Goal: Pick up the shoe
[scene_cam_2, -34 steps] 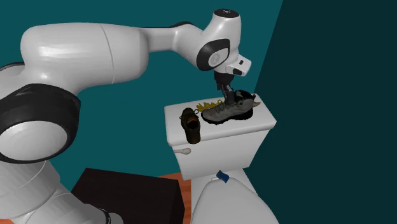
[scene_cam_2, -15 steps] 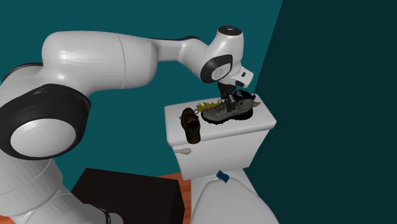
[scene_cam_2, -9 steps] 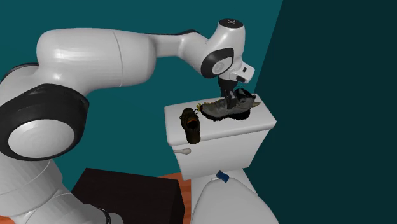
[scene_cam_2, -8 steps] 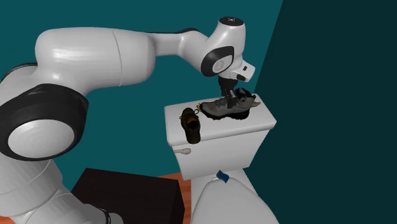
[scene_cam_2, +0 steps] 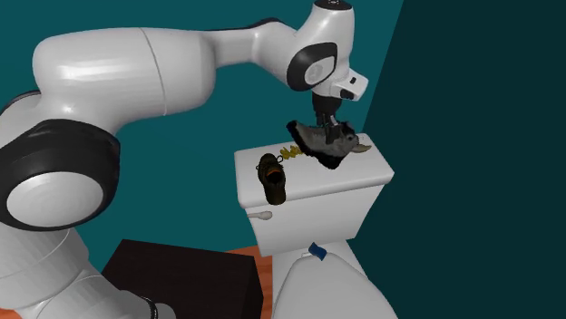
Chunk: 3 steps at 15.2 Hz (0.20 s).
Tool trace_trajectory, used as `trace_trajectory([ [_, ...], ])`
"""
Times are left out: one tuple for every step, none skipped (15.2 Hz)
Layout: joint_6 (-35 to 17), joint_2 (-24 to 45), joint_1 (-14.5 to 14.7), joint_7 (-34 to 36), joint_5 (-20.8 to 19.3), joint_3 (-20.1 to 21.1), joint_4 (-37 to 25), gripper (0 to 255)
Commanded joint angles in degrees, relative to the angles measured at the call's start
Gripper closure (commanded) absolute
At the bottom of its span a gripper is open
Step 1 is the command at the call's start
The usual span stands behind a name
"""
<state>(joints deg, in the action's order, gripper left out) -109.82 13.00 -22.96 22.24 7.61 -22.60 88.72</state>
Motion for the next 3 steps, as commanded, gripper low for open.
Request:
trace_trajectory([
  [1.6, 0.1, -0.1, 0.0, 0.0, -0.1, -1.8, 255],
  [1.7, 0.2, -0.2, 0.0, 0.0, -0.1, -2.0, 255],
  [1.7, 0.2, -0.1, 0.0, 0.0, -0.1, -2.0, 255],
])
